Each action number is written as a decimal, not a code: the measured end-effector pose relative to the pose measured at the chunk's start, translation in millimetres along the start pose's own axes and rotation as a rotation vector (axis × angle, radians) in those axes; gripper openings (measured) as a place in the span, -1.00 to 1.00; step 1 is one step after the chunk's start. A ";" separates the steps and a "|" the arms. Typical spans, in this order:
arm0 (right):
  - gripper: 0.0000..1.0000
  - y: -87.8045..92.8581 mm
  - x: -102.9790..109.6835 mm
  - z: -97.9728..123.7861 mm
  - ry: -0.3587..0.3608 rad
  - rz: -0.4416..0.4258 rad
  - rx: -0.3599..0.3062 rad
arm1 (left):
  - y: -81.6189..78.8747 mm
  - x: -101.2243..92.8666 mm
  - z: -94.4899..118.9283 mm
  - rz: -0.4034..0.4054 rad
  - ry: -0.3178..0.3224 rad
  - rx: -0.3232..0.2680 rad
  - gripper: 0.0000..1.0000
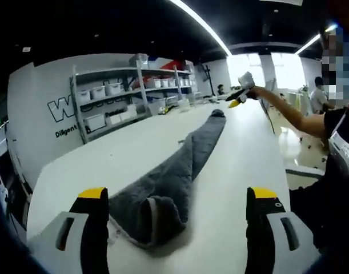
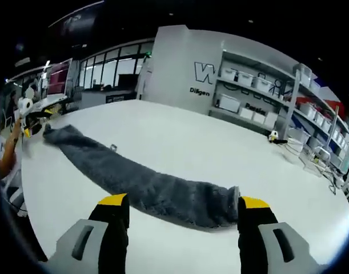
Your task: Open the folded towel by lifting each exposed corner and separating the folded layers until the towel lies flat within the target outline without major curled edges
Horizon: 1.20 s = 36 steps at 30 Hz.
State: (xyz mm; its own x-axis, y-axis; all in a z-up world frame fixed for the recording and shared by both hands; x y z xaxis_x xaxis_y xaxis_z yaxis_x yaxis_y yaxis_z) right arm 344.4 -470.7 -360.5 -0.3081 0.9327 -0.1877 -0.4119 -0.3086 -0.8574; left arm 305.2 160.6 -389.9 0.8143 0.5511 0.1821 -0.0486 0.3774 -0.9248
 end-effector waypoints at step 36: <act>-0.41 -2.7 -48.6 -106.5 0.084 0.111 0.360 | 6.8 -0.4 4.2 0.011 0.006 0.036 0.96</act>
State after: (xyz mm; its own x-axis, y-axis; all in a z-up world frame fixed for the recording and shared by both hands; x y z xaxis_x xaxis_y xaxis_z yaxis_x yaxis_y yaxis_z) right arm 451.8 -495.3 -400.2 -0.3023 0.8975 -0.3210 -0.6593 -0.4401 -0.6097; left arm 302.1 166.1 -394.9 0.8172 0.5506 0.1702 -0.0781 0.3984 -0.9139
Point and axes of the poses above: the point that each gripper's makers call its tool centre point, and the gripper's own axes: z roughly backward along the fingers, x roughly to its left, y roughly out of its underside, the point moved 9 cm from there along z, roughly backward along the fingers, and after that the axes turned 2 degrees about x, right-handed, at the moved point
